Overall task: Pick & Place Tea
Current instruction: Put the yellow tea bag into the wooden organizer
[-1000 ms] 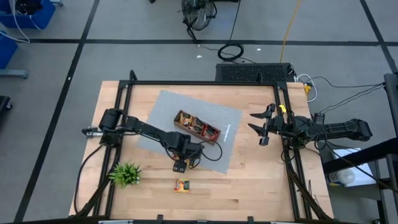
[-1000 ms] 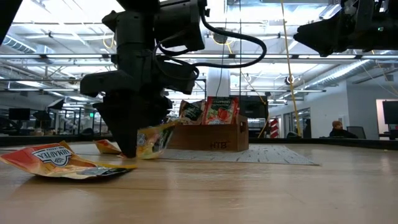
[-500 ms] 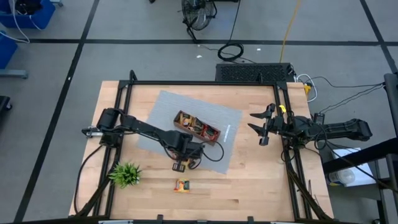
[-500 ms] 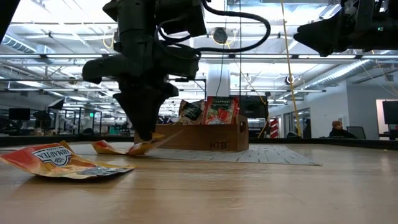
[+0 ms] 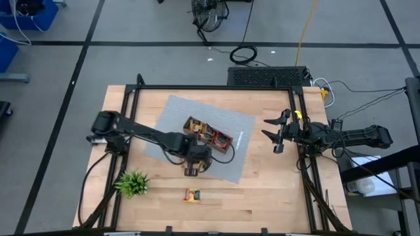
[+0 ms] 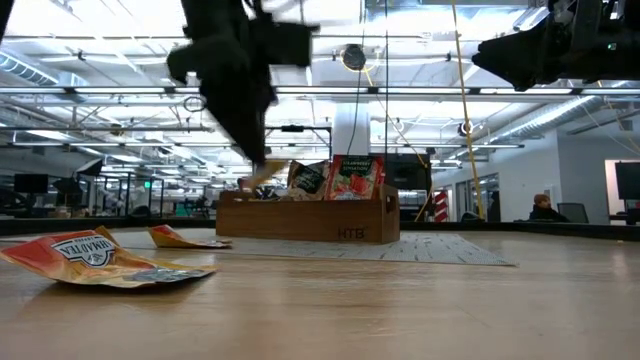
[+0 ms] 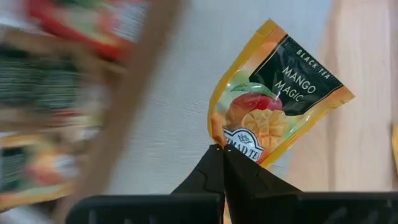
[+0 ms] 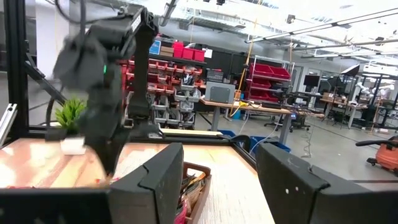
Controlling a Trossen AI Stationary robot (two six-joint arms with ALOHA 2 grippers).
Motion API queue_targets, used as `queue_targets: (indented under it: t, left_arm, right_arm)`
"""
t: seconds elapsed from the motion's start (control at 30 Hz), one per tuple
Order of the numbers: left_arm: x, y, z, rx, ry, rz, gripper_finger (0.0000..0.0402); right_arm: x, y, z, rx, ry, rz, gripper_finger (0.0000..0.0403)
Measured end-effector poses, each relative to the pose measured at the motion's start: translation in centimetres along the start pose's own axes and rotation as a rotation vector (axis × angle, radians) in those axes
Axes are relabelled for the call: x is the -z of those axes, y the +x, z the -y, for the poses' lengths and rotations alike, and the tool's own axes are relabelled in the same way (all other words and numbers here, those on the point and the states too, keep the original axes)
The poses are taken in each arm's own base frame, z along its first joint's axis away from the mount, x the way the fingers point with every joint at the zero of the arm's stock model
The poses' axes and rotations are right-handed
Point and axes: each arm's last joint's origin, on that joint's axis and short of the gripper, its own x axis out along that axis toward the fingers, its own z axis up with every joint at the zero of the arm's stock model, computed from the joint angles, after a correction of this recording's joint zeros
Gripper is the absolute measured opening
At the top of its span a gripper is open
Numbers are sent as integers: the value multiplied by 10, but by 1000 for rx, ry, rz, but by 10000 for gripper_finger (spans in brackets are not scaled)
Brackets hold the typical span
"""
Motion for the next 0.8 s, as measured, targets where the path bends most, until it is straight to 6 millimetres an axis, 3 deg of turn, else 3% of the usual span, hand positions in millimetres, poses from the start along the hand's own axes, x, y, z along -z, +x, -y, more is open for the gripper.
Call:
queue_targets:
  t: [0.17, 0.3, 0.43, 0.6, 0.8]
  left_arm:
    - [11, -40, -5, -170, -73, 177, 1]
    - [33, -53, -16, -304, -199, 385, 1]
    - [67, -36, -32, -408, -376, 564, 1]
    - [105, -5, -52, -395, -602, 760, 0]
    - [133, 17, -64, -353, -756, 828, 0]
  right_arm:
    - [0, 0, 0, 0, 0, -2, 185]
    - [0, 0, 0, -1, 0, -1, 185]
    - [0, 0, 0, 0, 0, -1, 185]
    - [0, 0, 0, 0, 0, 1, 185]
    - [0, 0, 0, 0, 0, 1, 185]
